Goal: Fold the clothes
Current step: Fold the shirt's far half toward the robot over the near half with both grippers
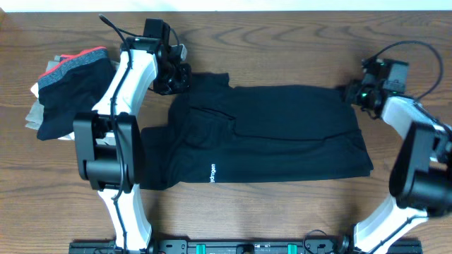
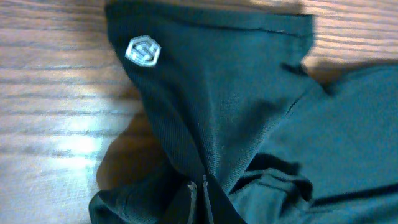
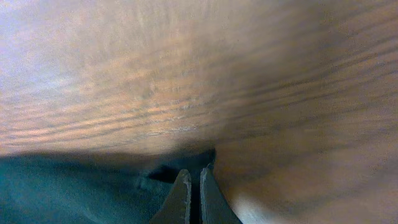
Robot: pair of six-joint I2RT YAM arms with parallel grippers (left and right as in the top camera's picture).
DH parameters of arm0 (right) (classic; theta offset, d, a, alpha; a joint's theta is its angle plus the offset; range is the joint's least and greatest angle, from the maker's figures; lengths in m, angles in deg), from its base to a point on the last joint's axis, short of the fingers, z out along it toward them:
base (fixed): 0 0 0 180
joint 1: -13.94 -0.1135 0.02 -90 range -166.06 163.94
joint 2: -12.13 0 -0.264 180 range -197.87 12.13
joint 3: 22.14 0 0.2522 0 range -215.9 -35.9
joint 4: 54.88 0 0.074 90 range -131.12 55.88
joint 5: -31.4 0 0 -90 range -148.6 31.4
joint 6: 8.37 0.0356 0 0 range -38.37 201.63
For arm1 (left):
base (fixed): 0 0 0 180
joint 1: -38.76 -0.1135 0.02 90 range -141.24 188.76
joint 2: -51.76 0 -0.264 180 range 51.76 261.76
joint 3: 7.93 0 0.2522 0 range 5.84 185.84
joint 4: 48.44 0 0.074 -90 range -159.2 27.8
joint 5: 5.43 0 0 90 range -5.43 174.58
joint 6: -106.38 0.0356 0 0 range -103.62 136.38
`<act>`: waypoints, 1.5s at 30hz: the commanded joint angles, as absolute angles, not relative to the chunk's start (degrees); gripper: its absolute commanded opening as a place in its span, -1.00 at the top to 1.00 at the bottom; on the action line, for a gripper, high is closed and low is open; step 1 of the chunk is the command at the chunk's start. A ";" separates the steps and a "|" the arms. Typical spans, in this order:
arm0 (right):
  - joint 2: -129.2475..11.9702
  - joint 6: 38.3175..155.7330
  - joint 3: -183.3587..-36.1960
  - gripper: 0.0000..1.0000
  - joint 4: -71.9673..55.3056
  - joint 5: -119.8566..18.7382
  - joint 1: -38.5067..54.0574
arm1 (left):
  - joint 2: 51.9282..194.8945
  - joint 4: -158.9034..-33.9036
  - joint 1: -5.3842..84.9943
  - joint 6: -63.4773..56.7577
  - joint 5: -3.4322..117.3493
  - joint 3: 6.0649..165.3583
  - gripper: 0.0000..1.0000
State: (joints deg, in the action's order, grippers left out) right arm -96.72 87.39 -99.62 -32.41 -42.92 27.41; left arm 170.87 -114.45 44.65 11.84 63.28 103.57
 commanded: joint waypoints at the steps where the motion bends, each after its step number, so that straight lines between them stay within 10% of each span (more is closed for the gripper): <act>1: -90.28 87.76 -99.67 0.98 -29.67 -46.42 28.27 | 165.89 -116.06 44.56 11.40 62.55 103.26 0.88; 45: -79.68 88.52 -99.65 0.98 11.09 -55.47 33.53 | 162.55 -147.43 44.58 11.40 72.19 100.86 0.88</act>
